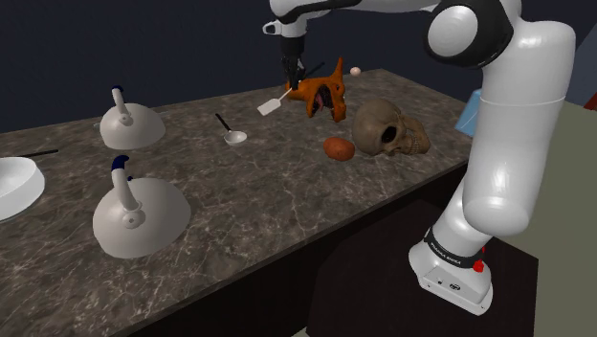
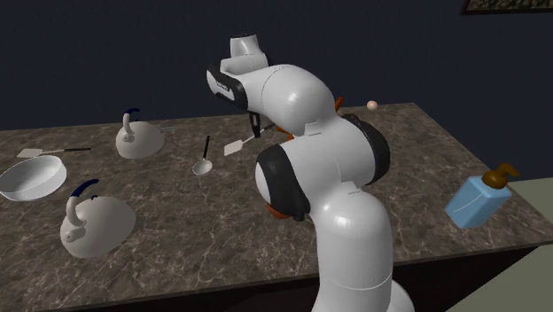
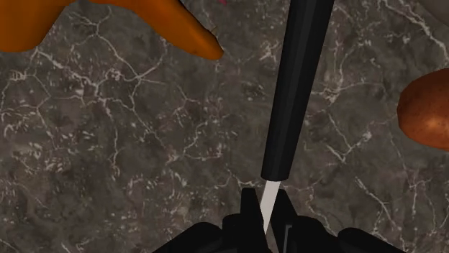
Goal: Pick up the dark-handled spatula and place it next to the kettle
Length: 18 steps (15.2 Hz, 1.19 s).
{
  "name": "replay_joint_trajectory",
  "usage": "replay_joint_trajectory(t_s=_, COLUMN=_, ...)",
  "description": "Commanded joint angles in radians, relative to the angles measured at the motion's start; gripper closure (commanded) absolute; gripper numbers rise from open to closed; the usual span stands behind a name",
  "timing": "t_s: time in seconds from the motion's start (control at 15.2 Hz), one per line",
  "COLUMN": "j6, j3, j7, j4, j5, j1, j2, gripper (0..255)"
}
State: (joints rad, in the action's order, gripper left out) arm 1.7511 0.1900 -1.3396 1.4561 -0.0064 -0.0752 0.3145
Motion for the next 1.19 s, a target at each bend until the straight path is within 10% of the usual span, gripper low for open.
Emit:
replay_joint_trajectory(t_s=0.0, j6=-0.029, j3=0.001, j7=-0.002, j4=-0.031, j5=0.001, j1=0.001, j2=0.002, gripper=255)
replay_joint_trajectory(t_s=0.92, j6=-0.235, j3=0.003, j7=-0.014, j4=-0.281, j5=0.009, j1=0.013, j2=0.046, gripper=255)
replay_joint_trajectory(t_s=1.12, j6=-0.207, j3=-0.015, j7=0.051, j4=-0.178, j5=-0.008, j1=-0.039, j2=-0.026, gripper=255)
